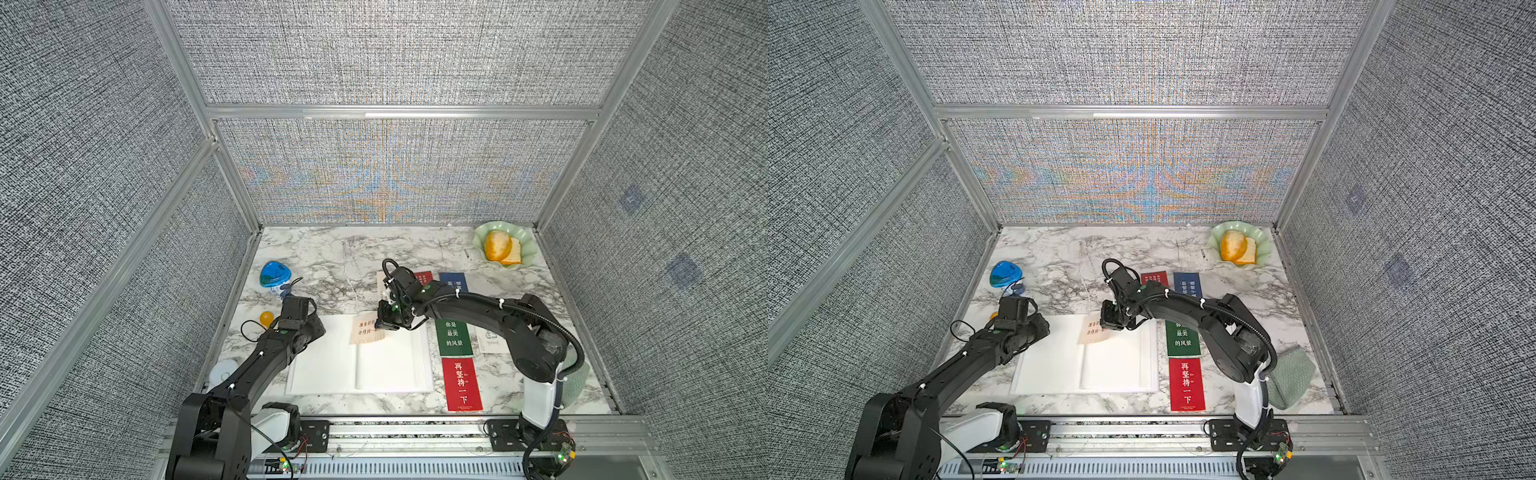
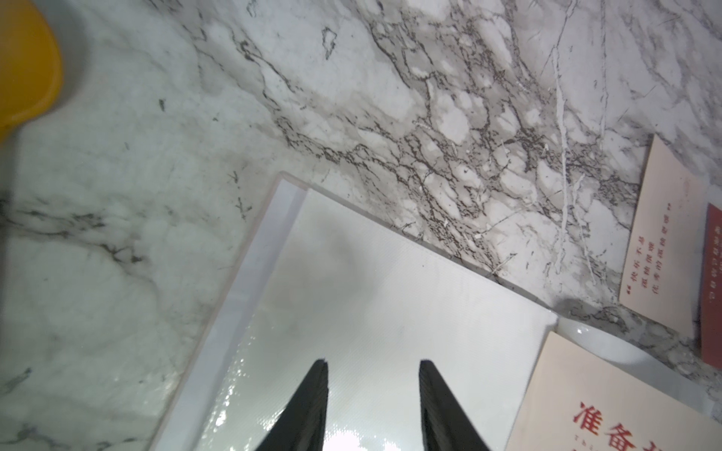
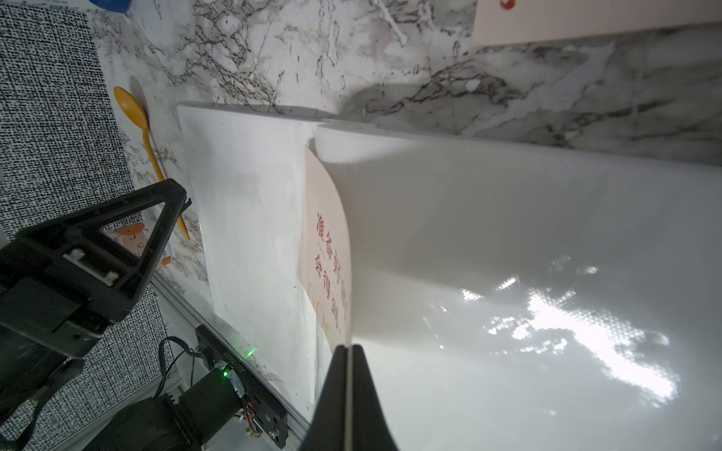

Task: Place the photos into the photo albums
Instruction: Insert the photo into the photo album.

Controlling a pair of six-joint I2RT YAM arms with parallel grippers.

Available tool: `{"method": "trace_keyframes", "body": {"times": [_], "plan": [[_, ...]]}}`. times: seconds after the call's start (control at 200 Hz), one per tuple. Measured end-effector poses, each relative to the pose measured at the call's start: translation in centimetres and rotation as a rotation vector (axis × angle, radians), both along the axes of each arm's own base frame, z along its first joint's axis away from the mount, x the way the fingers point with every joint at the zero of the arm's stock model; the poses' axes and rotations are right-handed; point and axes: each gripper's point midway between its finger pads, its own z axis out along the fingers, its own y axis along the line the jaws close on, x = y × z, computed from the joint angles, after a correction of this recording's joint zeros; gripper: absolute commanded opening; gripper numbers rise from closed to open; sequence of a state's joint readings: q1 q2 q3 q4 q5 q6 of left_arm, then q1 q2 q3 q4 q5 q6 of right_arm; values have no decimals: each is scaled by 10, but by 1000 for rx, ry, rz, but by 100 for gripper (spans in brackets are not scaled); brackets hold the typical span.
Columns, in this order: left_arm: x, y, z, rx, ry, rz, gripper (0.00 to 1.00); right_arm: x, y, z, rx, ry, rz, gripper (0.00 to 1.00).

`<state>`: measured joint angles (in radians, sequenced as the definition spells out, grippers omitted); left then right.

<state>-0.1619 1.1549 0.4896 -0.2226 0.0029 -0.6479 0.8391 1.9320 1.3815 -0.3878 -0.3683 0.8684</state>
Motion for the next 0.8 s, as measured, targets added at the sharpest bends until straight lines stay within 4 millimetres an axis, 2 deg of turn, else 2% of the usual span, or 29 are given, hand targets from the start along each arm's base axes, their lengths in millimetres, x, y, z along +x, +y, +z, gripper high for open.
{"method": "trace_keyframes", "body": {"times": [0.435, 0.8], "plan": [[-2, 2, 0, 7, 10, -1, 41, -5, 5, 0, 10, 12, 12, 0], [-4, 9, 0, 29, 13, 14, 41, 11, 10, -11, 17, 6, 65, 0]]}}
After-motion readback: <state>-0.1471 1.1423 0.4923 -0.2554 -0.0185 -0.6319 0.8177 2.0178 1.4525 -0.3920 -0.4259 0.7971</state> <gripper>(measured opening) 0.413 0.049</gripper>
